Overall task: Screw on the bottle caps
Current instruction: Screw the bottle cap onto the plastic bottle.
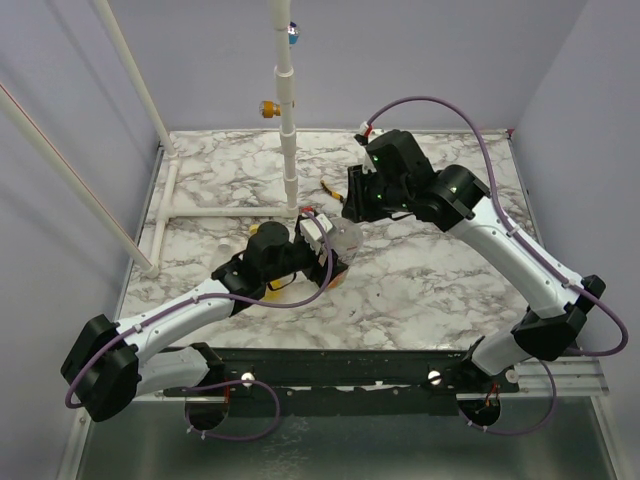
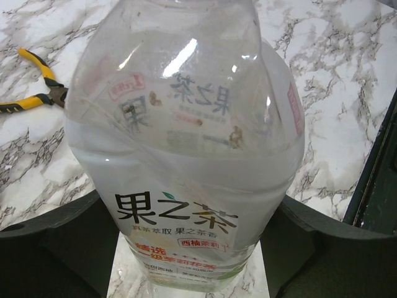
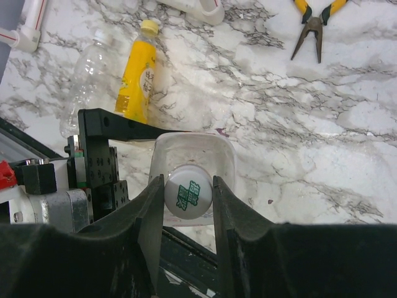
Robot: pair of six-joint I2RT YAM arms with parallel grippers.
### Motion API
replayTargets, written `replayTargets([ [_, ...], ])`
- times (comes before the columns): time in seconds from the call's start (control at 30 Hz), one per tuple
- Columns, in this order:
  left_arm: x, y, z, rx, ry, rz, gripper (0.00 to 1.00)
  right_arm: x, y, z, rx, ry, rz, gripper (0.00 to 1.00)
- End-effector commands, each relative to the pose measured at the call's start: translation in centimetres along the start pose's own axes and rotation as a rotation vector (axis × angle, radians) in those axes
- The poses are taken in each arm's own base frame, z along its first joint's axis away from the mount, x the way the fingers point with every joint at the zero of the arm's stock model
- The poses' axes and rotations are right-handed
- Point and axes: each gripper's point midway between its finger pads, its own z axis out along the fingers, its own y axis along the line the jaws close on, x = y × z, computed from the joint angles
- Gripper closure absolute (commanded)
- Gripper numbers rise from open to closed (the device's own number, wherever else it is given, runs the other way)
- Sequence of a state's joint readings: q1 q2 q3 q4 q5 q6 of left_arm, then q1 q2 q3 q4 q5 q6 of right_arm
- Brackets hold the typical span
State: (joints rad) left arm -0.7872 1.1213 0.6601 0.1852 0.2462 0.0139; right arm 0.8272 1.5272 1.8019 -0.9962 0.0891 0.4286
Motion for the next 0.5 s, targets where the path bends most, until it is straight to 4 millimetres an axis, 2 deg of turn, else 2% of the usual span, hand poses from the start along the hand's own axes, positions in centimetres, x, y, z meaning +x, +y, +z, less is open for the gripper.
replayTargets([
  [0.0, -6.99, -0.73, -0.22, 0.034, -0.224, 0.061, 1.0, 1.39, -0.12, 0.81, 0.033, 0.06, 0.001, 0.65],
  [0.47, -6.57, -0.55, -0.29, 0.024, -0.216, 0.058, 1.0, 0.83, -0.09, 0.71, 0.037, 0.041, 0.007, 0.62],
])
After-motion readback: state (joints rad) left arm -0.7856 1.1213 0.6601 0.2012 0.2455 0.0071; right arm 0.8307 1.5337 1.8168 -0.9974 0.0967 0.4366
